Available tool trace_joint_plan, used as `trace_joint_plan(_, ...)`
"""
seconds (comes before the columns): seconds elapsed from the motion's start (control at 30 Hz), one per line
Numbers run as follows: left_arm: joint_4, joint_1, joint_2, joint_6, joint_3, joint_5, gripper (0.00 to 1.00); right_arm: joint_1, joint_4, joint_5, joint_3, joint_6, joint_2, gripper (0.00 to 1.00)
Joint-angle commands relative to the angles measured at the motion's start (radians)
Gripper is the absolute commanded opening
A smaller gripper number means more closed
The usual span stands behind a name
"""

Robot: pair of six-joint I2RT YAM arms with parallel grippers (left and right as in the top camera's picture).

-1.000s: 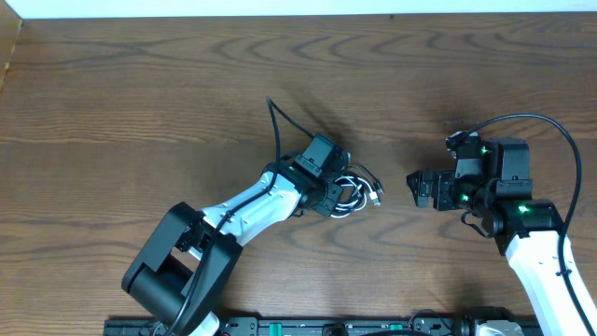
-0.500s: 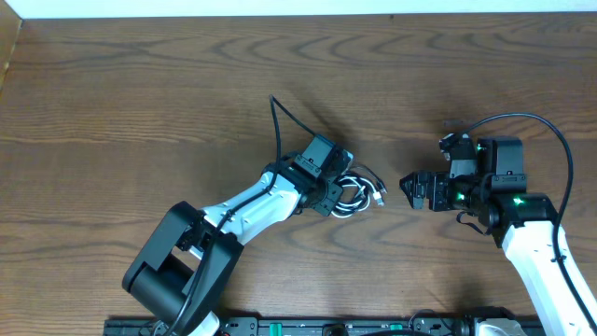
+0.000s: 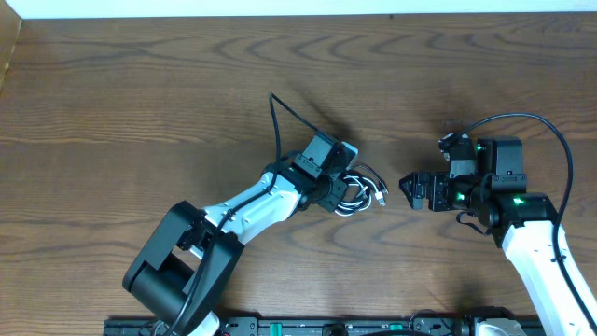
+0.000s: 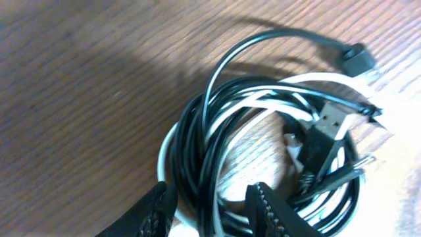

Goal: Untangle cables
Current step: 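Close the left gripper on the cable bundle's edge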

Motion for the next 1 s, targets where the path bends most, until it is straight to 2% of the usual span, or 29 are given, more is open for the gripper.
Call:
trace_joint_plan(0.0, 0.018, -0.003, 0.019, -0.017, -0.011, 0.026, 0.4, 0.006, -0.001, -0.013, 0.015, 0.006, 0.001, 0.99)
trace_joint_plan(0.33, 0.047, -0.004, 0.019, -0.02, -0.012, 0.019, 0.39, 0.006, -0.001, -0.013, 0.015, 0.006, 0.001, 0.99)
trace_joint_plan(0.6, 0.053, -0.004, 0.034, -0.021, -0.012, -0.05, 0.35, 0.006, -0.004, -0.013, 0.015, 0.006, 0.001, 0.99)
trace_joint_plan(0.83, 0.053, -0.005, 0.077, -0.058, -0.012, -0.05, 0.35, 0.006, -0.005, -0.013, 0.015, 0.006, 0.001, 0.99)
trace_joint_plan(0.97, 0.054, -0.005, 0.084, -0.058, -0.011, -0.05, 0.24, 0.006, -0.004, -0.013, 0.015, 0.006, 0.001, 0.99)
